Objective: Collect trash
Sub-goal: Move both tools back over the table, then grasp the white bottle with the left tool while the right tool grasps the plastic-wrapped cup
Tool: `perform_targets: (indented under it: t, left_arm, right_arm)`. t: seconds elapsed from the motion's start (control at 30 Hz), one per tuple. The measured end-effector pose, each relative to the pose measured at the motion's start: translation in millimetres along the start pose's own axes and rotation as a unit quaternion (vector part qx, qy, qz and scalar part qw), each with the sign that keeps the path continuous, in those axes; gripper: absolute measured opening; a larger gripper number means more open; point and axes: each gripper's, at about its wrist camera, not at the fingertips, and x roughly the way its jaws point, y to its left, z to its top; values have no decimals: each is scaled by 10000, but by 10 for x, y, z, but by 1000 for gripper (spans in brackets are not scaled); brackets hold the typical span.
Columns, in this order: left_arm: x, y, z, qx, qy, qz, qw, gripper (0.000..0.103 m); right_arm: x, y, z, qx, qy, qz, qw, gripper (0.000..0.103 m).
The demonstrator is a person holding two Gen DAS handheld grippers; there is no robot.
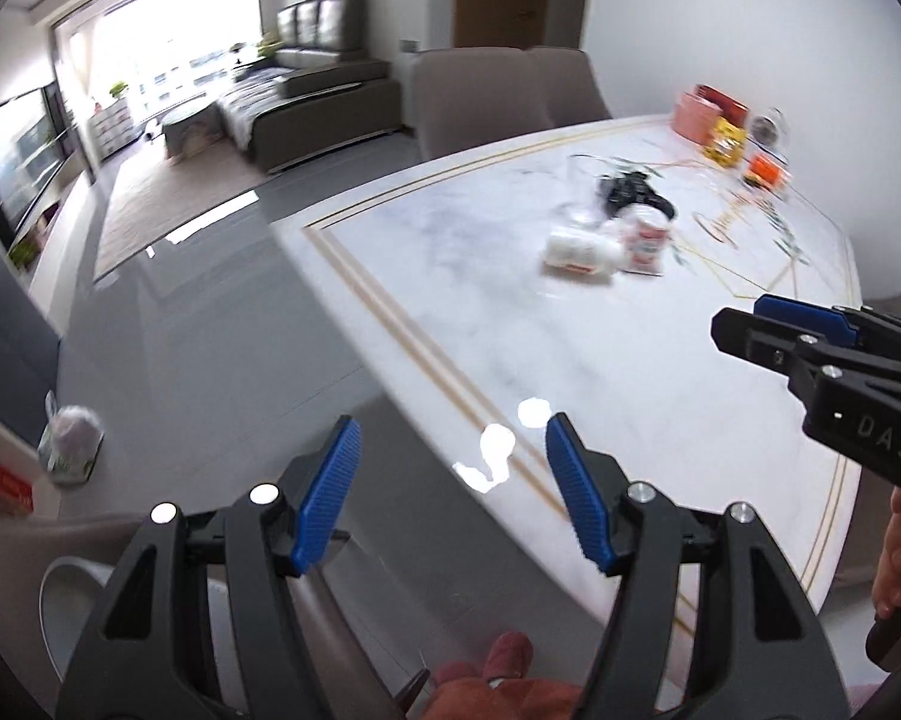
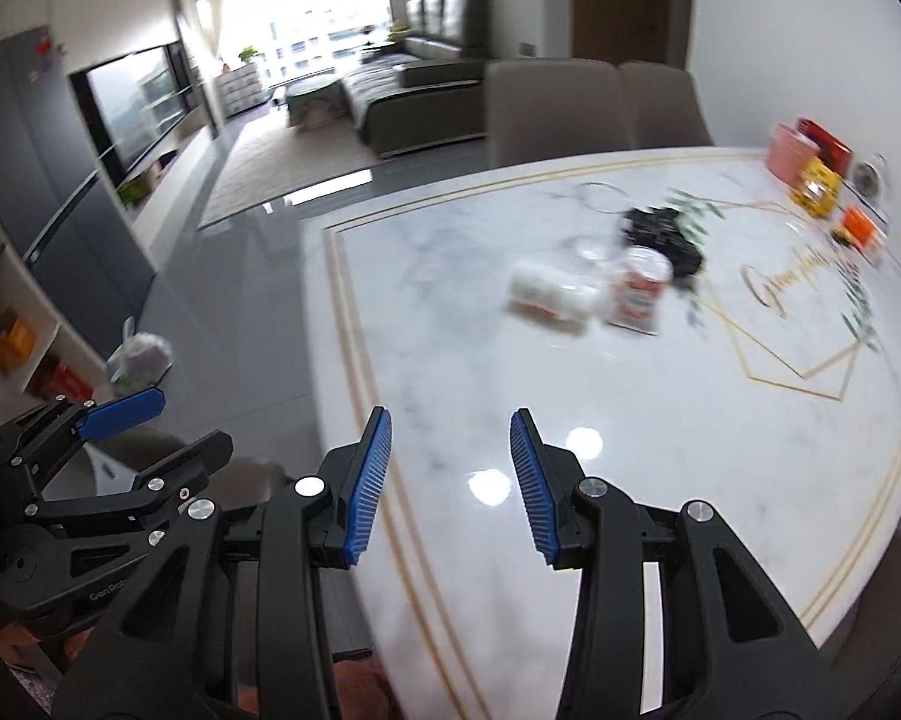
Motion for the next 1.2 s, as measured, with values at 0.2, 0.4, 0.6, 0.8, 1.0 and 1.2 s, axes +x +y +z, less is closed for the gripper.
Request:
perform_targets:
  t: [0.2,0.4,0.6,0.8,1.0,1.2]
  left_arm:
    - [402,-334,369,500,64,-386,9980,65]
    - [923,-450,786,1057,168,-765,9913,65]
    - [1482,-534,1244,1929,337,-1296,9720,65]
    - [1897,-613,1530,2748,459,-1740,9445,65]
    - [2228,-743,1667,3299,631,-2101,9182,65]
    - [2464,-910,1632,3635,771,-2356,8980,65]
  right_arm:
    - [150,-531,103,465,27,-328,9984,40]
    - [506,-772,370,910,50,-649,9937,40]
    - [879,-940,730,1540,59,-1078,9822,40]
    - [1214,-1091,949,2068,93,-1436,9677,40]
    - [1486,-1263,1030,2405,215,-1649,9563,40]
    - [1734,-1449,1093,2488,323,-1714,9527,40]
